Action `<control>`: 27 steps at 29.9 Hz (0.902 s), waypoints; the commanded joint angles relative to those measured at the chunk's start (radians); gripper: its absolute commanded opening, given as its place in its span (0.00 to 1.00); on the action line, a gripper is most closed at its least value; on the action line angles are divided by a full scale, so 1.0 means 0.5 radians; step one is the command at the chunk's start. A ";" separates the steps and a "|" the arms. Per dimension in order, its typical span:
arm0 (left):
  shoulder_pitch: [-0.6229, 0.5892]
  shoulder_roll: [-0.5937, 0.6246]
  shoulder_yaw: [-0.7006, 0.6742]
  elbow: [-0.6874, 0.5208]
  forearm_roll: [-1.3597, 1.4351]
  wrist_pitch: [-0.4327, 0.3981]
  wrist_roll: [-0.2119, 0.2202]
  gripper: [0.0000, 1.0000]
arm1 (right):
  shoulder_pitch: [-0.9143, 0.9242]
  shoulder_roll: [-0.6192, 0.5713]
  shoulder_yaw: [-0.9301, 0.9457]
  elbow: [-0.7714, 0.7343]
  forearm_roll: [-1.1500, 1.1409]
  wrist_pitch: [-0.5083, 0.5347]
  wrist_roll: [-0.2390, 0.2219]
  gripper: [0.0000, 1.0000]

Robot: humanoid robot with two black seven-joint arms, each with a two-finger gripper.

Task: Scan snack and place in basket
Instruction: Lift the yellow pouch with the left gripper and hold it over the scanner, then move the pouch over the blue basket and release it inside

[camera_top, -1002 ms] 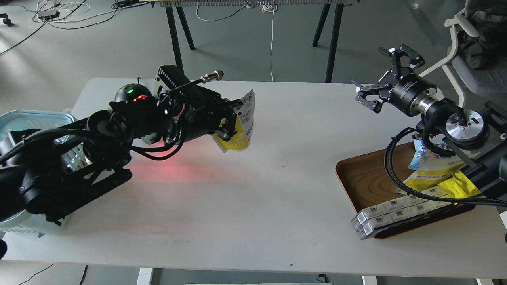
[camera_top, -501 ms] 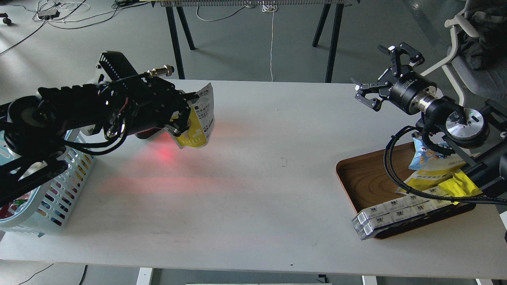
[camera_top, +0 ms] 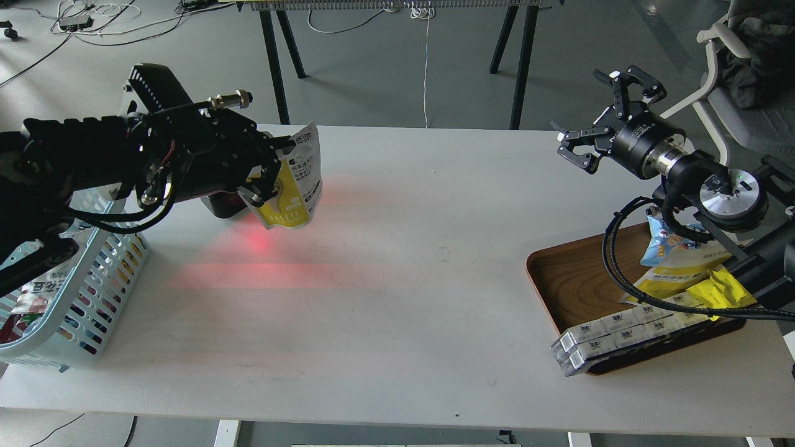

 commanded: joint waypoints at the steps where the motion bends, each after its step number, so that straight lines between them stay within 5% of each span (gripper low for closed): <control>1: 0.005 0.005 0.001 0.000 0.000 0.000 -0.021 0.00 | -0.001 0.000 -0.003 0.000 0.000 0.000 0.000 0.96; 16: -0.056 0.207 -0.173 0.003 0.000 0.000 -0.040 0.00 | -0.004 0.000 -0.003 0.003 0.000 0.000 0.000 0.96; 24: -0.065 0.683 -0.456 0.018 0.000 0.000 -0.297 0.00 | -0.013 0.003 0.003 0.000 0.000 0.000 0.000 0.96; 27: -0.062 0.916 -0.443 0.061 -0.080 0.000 -0.328 0.00 | -0.013 0.006 0.006 0.000 0.000 0.000 0.003 0.96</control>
